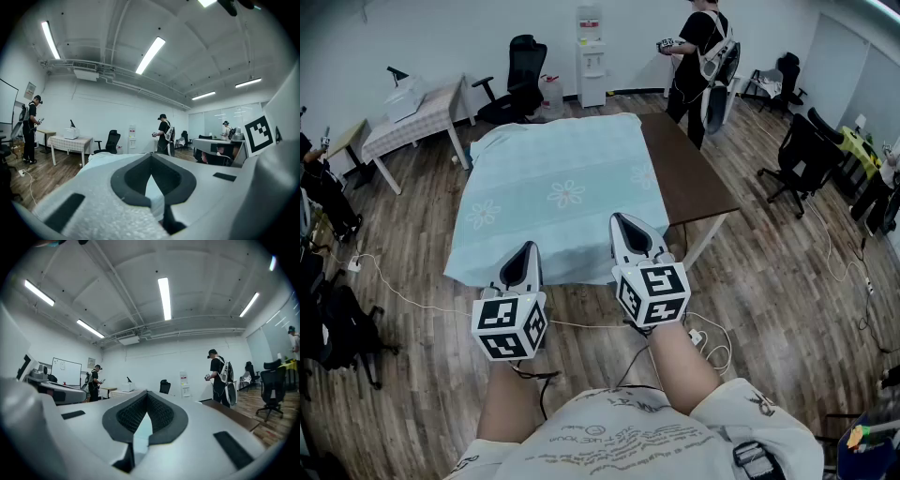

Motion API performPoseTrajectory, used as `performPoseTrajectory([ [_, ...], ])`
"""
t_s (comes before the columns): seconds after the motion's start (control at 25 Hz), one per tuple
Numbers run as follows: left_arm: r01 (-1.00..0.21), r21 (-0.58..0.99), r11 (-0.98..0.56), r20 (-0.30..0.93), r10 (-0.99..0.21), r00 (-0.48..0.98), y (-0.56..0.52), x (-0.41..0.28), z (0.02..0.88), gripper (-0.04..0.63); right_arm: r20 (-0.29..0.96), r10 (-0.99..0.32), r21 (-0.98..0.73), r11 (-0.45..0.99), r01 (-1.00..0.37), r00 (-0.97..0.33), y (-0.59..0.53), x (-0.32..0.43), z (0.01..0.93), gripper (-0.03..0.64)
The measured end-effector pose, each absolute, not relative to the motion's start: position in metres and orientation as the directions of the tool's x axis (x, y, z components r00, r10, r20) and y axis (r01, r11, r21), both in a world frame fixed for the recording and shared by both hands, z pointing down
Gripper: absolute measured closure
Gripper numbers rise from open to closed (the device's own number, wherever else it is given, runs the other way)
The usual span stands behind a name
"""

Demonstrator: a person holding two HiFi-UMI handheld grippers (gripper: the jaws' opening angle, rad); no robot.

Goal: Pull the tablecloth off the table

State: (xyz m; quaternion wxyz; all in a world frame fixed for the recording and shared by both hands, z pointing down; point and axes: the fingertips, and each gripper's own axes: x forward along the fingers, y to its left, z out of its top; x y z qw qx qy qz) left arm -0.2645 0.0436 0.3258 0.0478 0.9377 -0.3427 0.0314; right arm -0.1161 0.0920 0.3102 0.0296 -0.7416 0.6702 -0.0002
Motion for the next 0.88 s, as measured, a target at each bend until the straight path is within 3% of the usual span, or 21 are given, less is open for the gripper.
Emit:
performPoseTrajectory([
  [0.88,-0.689,0.065,-0.722,0.119,-0.680,0.724,0.090,-0.191,0.338,0.583,0.030,-0.999,-0.102,-0.038,-0.994,0.035,0.137,-0.050,0.349,0.603],
])
